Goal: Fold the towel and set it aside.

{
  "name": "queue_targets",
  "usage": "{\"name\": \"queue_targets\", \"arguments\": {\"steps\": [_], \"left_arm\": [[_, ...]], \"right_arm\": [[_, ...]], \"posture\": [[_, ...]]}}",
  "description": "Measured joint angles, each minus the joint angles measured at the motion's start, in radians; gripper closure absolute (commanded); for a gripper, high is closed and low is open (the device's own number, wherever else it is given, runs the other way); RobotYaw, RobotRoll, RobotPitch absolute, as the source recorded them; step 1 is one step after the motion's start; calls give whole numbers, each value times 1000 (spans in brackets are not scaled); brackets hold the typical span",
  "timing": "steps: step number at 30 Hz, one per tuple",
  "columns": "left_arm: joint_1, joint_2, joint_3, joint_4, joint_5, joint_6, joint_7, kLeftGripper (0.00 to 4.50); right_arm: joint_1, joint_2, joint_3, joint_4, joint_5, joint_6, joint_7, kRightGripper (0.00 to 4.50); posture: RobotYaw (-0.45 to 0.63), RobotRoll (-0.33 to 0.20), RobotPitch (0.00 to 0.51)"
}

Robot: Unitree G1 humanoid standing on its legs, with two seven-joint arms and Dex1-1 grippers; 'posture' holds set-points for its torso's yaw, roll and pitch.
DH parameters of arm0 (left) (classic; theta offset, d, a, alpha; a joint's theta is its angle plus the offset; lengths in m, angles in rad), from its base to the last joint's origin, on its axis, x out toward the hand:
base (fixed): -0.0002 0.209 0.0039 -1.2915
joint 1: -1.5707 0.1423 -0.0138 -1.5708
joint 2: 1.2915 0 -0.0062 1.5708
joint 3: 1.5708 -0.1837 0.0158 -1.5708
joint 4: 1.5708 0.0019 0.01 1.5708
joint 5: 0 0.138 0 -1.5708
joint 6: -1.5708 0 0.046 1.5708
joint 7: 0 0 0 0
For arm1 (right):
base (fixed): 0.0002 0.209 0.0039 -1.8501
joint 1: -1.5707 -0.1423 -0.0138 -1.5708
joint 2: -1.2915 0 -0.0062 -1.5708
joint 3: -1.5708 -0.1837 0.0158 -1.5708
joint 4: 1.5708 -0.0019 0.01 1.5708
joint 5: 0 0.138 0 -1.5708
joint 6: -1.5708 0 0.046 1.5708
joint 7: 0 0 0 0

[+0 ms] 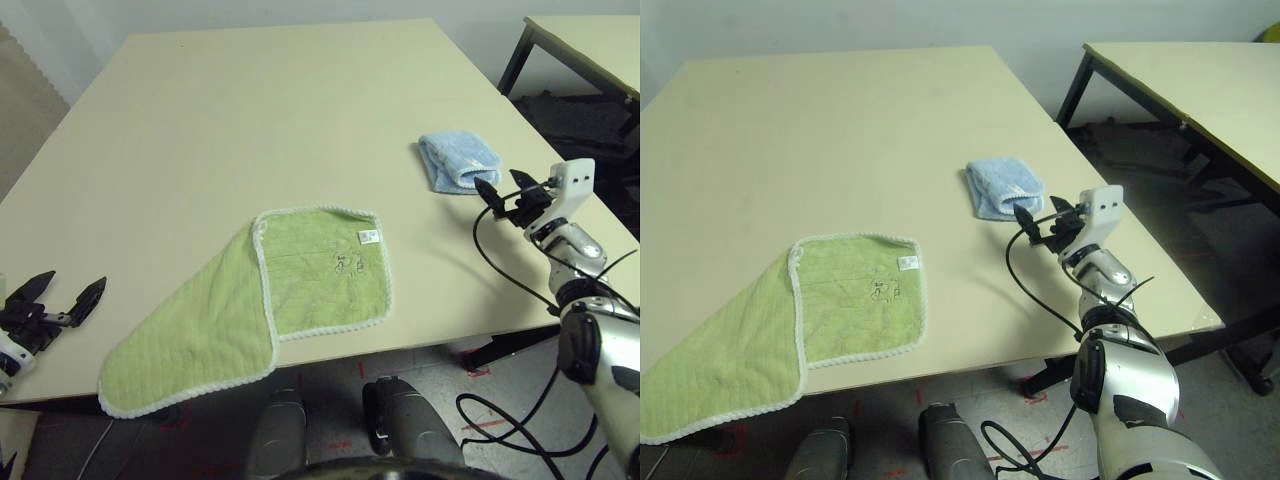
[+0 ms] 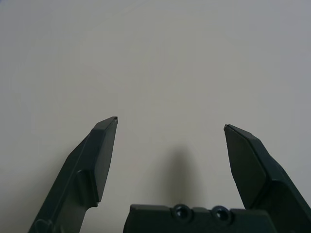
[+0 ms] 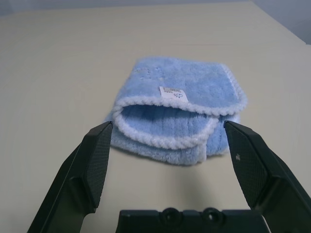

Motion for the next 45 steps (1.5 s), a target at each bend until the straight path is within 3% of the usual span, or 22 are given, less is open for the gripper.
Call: {"name": "queue_targets", "arguments": {"steps": [8,20,26,30,36,45], "left_arm": [[0,-10,0,-9,-1,-3,10,0],[15,-11,25,-21,-9,-3,12,0],[57,-15,39,-104,-111,8,-115,0],[147,-7,40,-252,-219,70,-306,0],[285,55,14,-447,-235,98,-504,0],[339,37,-8,-538,-191,68,-552,0]], "right_arm": [[22,48,-7,-40,30,-92,189,12],[24,57,-8,-42,37,-101,242,12],[11,58,3,-75,64,-1,409,12],[-43,42,40,-102,64,90,518,12],[-149,30,139,-108,13,228,583,12],[-281,67,336,-88,-146,361,585,12]], "posture": [[-48,0,120],[-52,0,119],[-57,0,122],[-59,0,124],[-36,0,124],[-29,0,128]]}}
